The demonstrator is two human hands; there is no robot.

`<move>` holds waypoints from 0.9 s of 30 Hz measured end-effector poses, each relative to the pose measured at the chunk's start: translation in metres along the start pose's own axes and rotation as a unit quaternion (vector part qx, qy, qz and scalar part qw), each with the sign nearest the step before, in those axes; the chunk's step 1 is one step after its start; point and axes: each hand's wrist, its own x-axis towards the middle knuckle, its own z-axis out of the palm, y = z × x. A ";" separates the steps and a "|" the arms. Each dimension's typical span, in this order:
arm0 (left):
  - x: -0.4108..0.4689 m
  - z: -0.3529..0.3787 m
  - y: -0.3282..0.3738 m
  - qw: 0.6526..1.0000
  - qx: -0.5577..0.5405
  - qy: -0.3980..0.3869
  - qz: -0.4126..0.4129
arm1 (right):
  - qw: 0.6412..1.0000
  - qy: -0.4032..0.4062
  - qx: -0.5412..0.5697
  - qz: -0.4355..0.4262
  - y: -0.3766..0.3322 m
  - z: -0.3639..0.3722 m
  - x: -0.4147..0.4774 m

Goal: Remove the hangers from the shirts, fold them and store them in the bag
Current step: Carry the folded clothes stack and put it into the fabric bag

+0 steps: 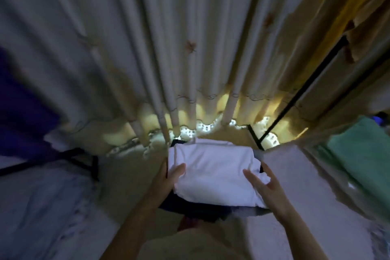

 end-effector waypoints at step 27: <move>-0.268 -0.543 -0.131 0.865 -0.179 0.467 -0.029 | 0.841 -0.465 -0.229 -0.155 -0.115 0.643 -0.172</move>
